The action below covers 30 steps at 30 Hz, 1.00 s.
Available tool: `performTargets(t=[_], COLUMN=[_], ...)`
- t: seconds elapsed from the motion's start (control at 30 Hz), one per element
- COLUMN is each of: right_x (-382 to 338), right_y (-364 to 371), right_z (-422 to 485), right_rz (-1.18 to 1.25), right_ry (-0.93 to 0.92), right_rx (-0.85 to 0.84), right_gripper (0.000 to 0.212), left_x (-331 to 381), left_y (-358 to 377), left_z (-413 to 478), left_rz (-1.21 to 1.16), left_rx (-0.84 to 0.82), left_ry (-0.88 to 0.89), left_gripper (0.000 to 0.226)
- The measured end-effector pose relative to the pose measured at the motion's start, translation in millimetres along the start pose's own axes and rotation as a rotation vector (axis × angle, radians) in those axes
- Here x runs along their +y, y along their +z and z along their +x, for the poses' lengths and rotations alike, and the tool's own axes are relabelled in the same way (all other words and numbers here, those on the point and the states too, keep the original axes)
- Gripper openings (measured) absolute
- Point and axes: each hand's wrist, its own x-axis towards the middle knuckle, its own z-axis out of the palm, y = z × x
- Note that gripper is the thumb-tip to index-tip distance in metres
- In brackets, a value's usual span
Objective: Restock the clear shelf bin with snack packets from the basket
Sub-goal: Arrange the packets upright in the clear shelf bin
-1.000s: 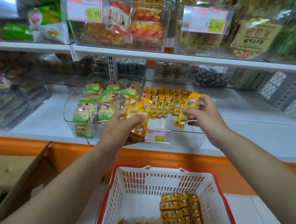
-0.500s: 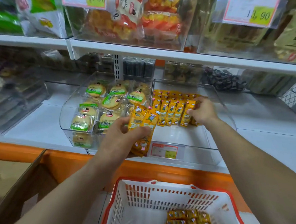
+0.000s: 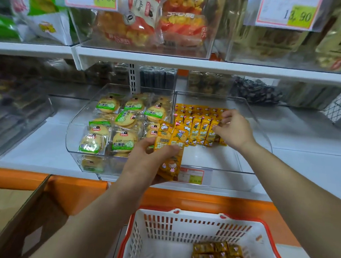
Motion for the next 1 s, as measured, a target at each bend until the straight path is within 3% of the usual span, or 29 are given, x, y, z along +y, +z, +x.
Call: performTargets(t=[0.17,0.23,0.37,0.5,0.63,0.77,1.0], right_x=[-33.3,-42.1,-55.8,-61.9,-55.4,-49.7,-45.7], right_y=[-42.7,-58.0,-68.7,-63.4,-64.7,-64.4,-59.9], right_z=[-90.0,-128.6,-177.0,-186.8,-185.2,-182.9,-178.9], right_rz=[0.291,0.432,0.593,0.556,0.624,0.745,0.972], right_ry=[-0.031,-0.029,0.024,0.078,0.129,0.195,0.275], right_rx=[-0.25,-0.389,-0.503,-0.481,-0.497,-0.522,-0.633], right_gripper=[0.027,0.03,0.047,0.081,0.087,0.077,0.038], left_x=[-1.4,-2.0,-3.7,-6.1,-8.9,-10.1,-9.7], left_y=[11.5,18.7,32.6,43.4,47.4,45.6,39.6], left_z=[-9.9,-17.3,-35.9,-51.3,-54.9,-54.5,-47.7], left_rz=[-0.071,-0.077,-0.043,-0.031,0.009,0.02,0.014], left_rx=[-0.012,-0.036,-0.142,-0.179,-0.123,-0.083,-0.092], left_ry=[-0.068,-0.094,-0.089,-0.07,-0.069,-0.088,-0.065], left_gripper=[0.044,0.048,0.036,0.06,0.084,0.096,0.052])
